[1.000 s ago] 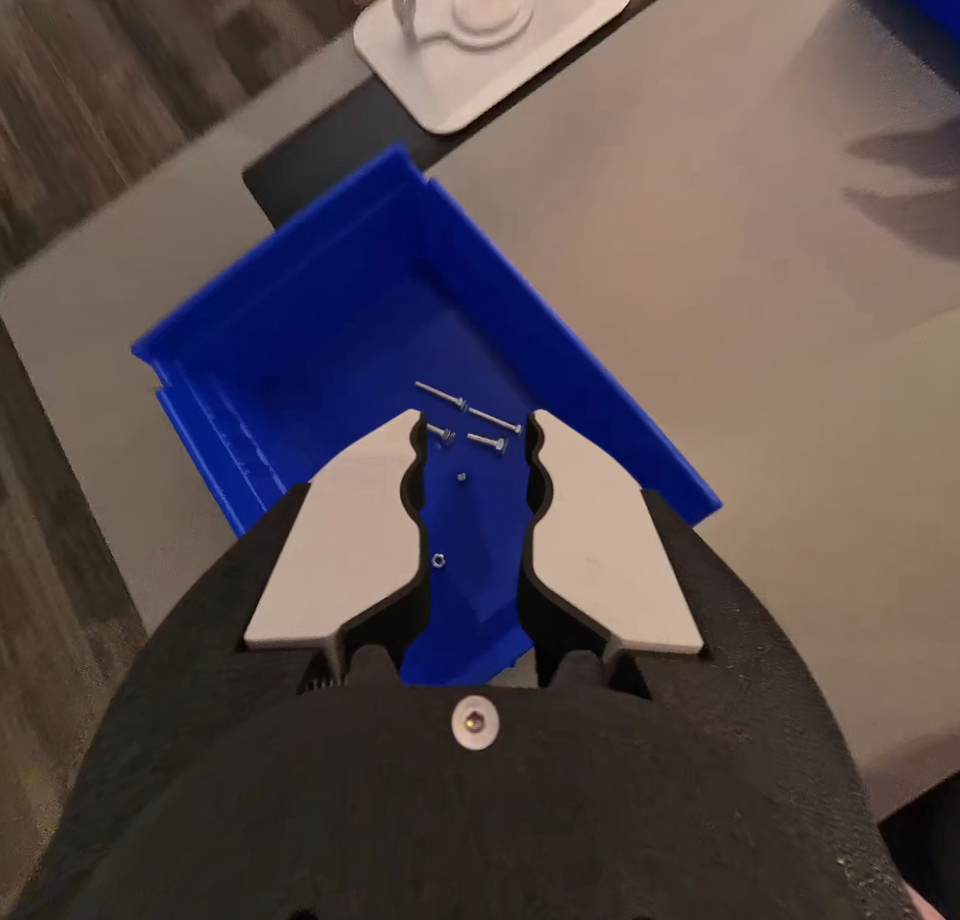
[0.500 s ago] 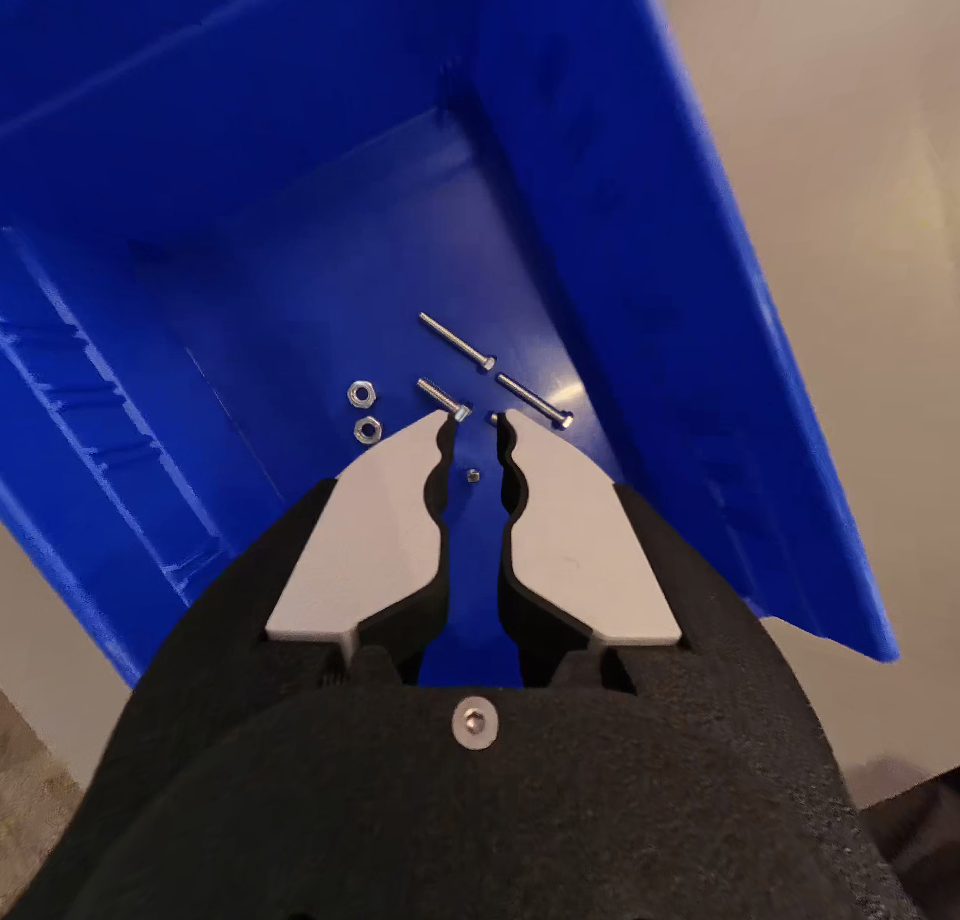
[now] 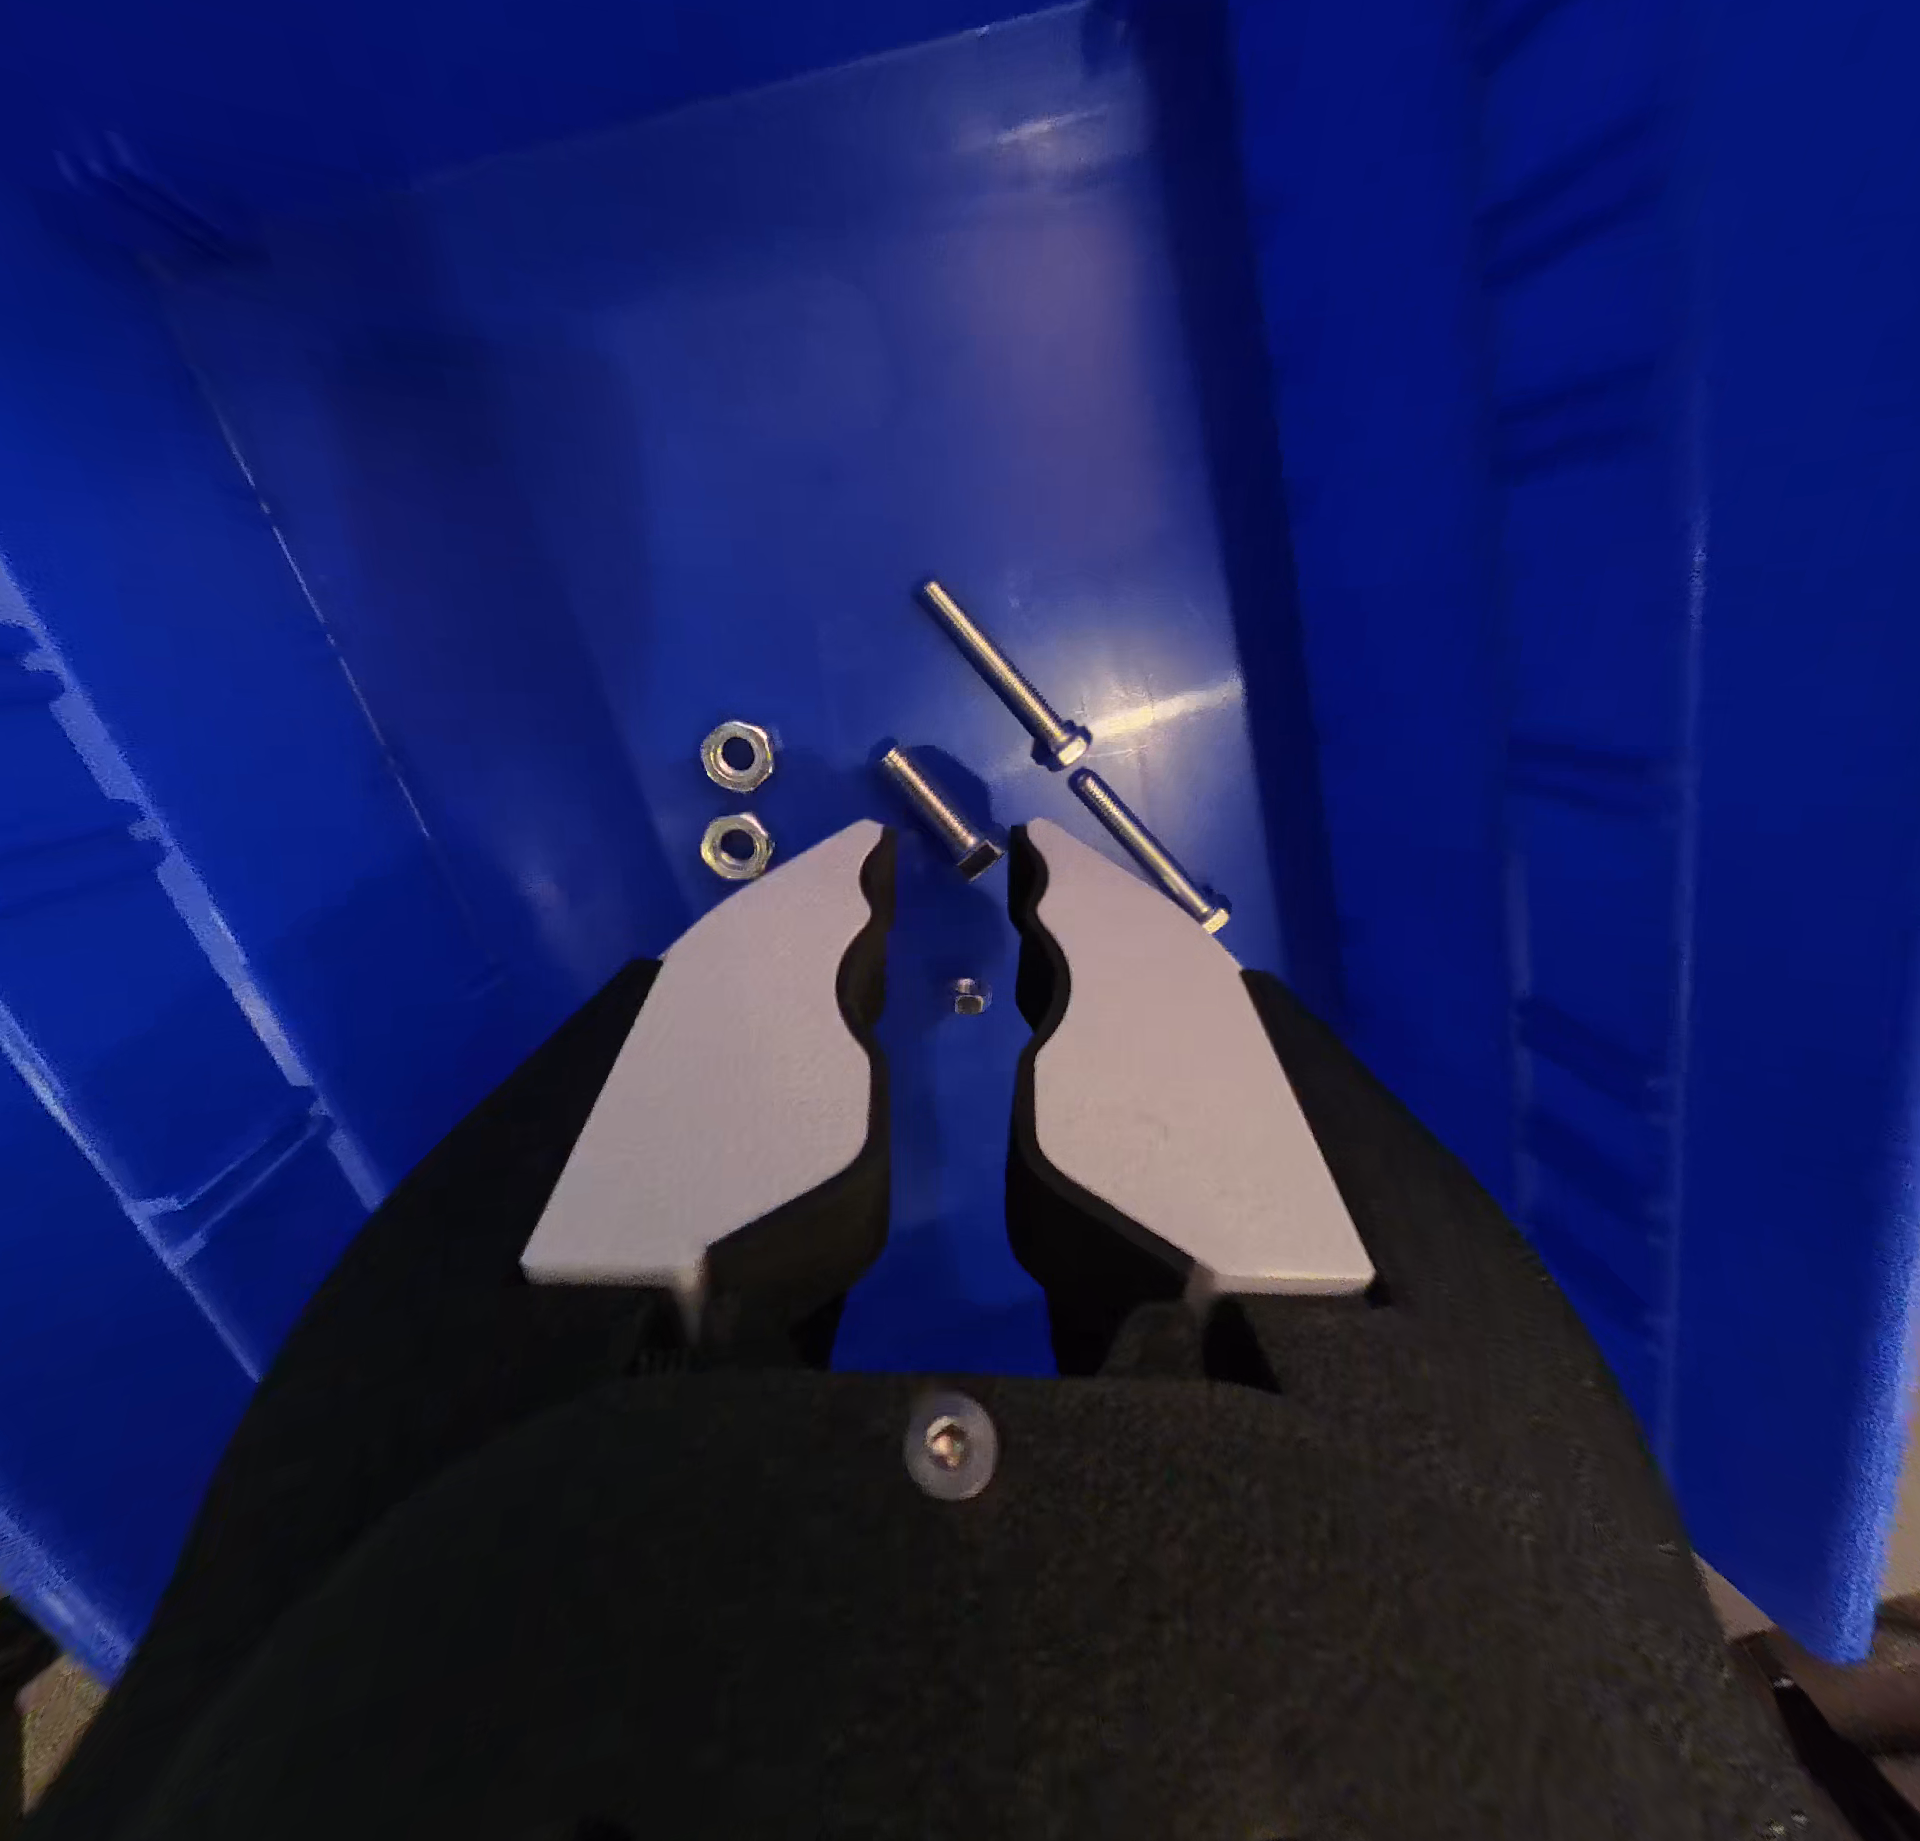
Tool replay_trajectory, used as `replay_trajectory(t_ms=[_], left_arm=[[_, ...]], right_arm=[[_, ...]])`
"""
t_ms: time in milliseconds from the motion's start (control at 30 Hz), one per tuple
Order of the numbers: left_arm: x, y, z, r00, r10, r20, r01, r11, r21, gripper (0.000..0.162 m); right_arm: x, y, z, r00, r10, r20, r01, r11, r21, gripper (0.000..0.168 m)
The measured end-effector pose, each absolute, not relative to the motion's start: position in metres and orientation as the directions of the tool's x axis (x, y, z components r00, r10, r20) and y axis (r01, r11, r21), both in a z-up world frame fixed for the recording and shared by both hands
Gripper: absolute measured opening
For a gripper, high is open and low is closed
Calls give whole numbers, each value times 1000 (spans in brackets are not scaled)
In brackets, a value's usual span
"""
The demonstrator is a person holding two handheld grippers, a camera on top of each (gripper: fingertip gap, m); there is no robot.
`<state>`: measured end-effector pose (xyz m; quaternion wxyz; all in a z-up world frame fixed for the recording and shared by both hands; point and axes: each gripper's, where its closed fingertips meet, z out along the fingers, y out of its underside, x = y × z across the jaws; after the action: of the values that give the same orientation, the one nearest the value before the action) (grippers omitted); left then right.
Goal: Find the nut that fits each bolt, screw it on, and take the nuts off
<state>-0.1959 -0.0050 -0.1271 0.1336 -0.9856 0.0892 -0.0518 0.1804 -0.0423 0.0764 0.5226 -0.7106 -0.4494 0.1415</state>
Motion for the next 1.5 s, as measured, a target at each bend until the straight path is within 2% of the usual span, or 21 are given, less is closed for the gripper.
replay_trajectory(t_ms=[267, 733, 833, 933, 1033, 1100, 1167, 1233, 1367, 1500], left_arm=[[-194, -6, -145, 981, -183, 69, -166, -966, -200, 18], [-208, -10, -145, 978, -199, 65, -184, -966, -184, 9], [-207, -9, -115, 975, -201, 95, -168, -946, -278, 9], [-167, -5, -49, 914, -357, 194, -207, -820, -533, 9], [-84, -19, 31, 707, -689, 159, -293, -490, -821, 9], [-25, -46, 64, 506, -860, 70, -306, -255, -917, 8], [23, -74, 81, 327, -944, 44, -253, -133, -958, 8], [54, -95, 85, 200, -980, 22, -217, -66, -974, 8], [79, -111, 74, 122, -993, -1, -253, -30, -967, 8], [84, -118, 78, 99, -995, -13, -228, -10, -974, 8]], right_arm=[[177, -44, 72, 543, 789, 285, 513, -44, -857, 38], [172, -43, 58, 521, 785, 335, 582, -39, -812, 38], [171, -40, 57, 525, 782, 336, 578, -37, -815, 38], [159, -43, 59, 505, 811, 296, 524, -15, -852, 38], [131, -62, 72, 400, 902, 159, 346, 12, -938, 37], [114, -80, 84, 282, 958, 46, 183, -7, -983, 37], [103, -96, 99, 161, 987, -22, 19, -26, -999, 35], [95, -108, 104, 77, 996, -45, -53, -41, -998, 34], [93, -116, 105, 58, 998, -4, -53, -1, -999, 33], [87, -117, 99, 19, 996, -90, -40, -89, -995, 25]])
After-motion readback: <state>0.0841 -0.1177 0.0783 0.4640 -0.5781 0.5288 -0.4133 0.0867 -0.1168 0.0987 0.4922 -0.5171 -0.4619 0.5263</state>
